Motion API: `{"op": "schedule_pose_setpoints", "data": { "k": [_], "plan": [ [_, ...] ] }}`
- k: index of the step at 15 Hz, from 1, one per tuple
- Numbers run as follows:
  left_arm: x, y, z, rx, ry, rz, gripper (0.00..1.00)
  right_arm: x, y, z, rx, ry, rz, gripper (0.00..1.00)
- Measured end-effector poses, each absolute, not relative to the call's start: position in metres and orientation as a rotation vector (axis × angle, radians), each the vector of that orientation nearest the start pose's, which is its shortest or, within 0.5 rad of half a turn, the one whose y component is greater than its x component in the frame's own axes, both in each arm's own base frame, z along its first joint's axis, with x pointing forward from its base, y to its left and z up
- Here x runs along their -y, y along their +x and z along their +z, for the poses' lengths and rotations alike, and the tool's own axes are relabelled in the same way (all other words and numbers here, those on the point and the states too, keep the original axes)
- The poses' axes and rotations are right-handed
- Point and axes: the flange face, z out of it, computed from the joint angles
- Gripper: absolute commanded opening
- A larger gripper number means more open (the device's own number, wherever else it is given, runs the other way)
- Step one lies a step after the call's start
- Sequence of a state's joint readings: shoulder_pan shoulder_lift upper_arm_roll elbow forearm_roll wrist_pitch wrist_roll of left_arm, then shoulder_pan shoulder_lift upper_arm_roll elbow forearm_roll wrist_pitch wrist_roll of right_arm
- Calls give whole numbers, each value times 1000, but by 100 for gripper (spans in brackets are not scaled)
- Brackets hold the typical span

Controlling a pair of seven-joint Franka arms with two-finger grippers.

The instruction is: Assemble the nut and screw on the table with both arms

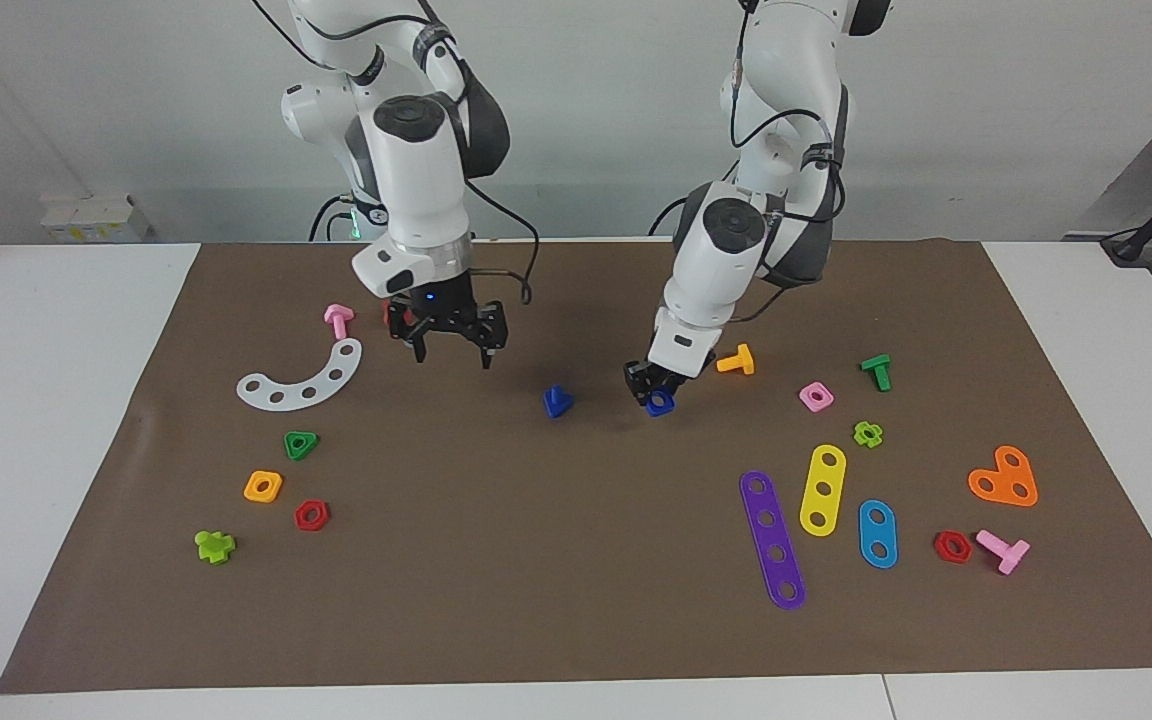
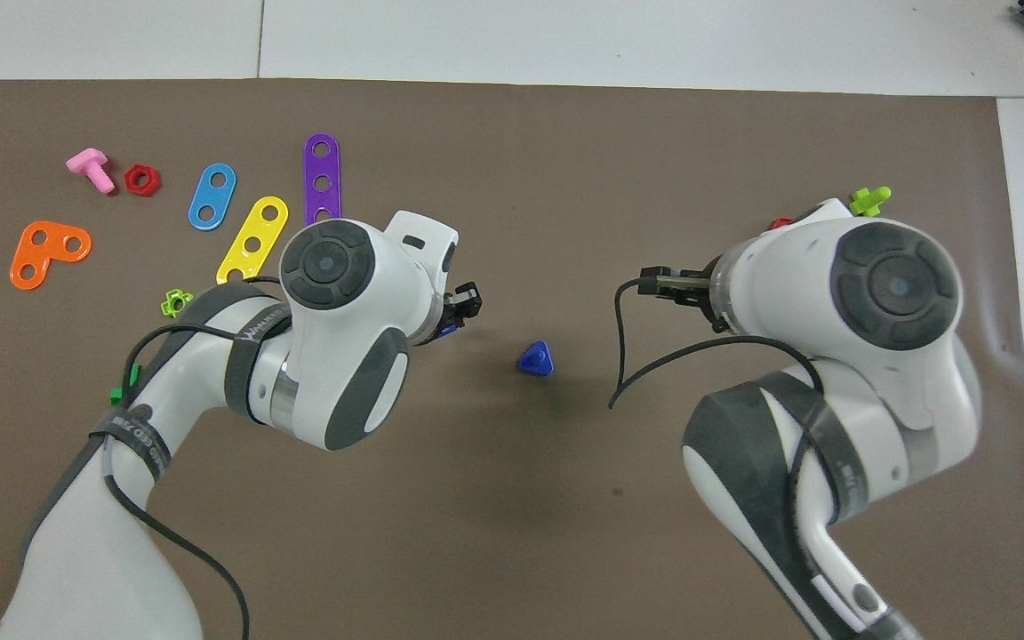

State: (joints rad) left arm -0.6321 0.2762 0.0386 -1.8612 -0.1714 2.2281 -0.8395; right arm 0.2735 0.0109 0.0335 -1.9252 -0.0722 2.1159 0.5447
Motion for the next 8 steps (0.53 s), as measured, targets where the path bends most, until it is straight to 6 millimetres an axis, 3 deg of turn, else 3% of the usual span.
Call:
{"op": "schedule_pose_setpoints", "data": {
  "k": [3, 8],
  "plan": [
    [397, 503, 380, 662, -3269, 66, 0, -124, 563, 526, -354, -3098, -292, 98],
    [425, 493, 373, 666, -3289, 79, 0, -64, 572, 569, -342, -3118, -261, 98]
  ]
}}
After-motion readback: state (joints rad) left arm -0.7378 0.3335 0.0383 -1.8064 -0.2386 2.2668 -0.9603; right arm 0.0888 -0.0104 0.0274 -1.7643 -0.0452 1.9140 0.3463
